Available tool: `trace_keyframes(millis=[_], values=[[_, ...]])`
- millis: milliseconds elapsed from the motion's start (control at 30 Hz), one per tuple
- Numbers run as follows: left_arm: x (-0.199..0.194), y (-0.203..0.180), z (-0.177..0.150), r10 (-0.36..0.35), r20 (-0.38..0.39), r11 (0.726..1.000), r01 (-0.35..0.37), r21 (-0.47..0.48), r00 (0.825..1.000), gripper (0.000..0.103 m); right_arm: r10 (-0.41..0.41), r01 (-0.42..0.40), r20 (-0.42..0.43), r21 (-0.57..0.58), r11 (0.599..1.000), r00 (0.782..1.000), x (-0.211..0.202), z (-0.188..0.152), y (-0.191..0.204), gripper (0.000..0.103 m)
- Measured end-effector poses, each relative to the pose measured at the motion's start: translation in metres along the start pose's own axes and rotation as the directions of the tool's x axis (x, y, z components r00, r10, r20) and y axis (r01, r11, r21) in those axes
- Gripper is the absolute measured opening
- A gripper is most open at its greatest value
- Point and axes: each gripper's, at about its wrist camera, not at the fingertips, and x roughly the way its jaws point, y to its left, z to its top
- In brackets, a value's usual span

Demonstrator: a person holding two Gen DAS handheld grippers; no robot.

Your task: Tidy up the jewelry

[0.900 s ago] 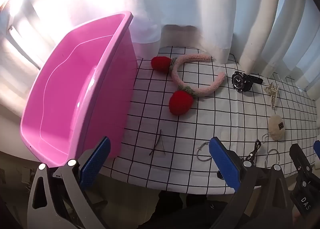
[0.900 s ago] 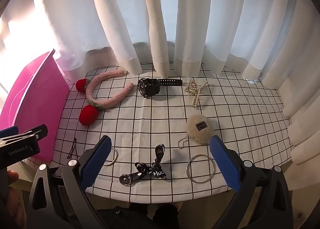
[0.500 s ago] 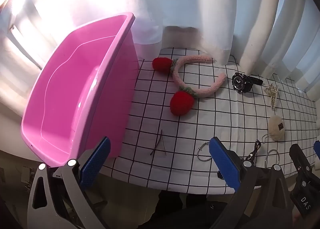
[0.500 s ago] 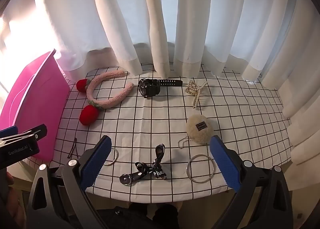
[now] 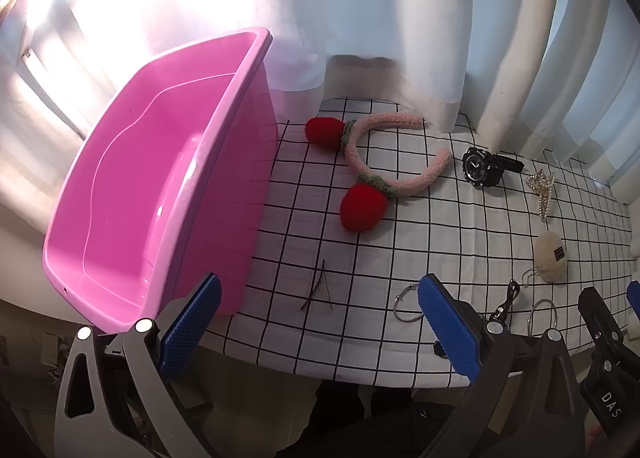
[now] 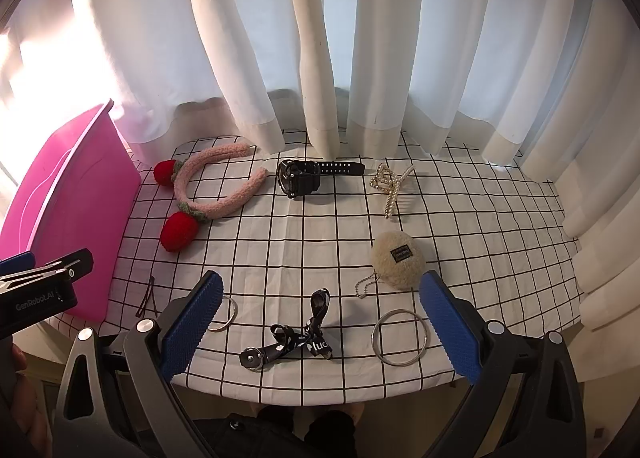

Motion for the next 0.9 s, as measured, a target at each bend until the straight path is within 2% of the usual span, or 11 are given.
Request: trace_keyframes(millis=[900], values=[[-0.0031,0.0019,0.0003,-0.006,0.011,1.0,0.006,0.002,1.0,0.097,0.002,-0.002,0.005,0.005,1.0,1.0,-0.0028,0.0008,-0.003,0.094]])
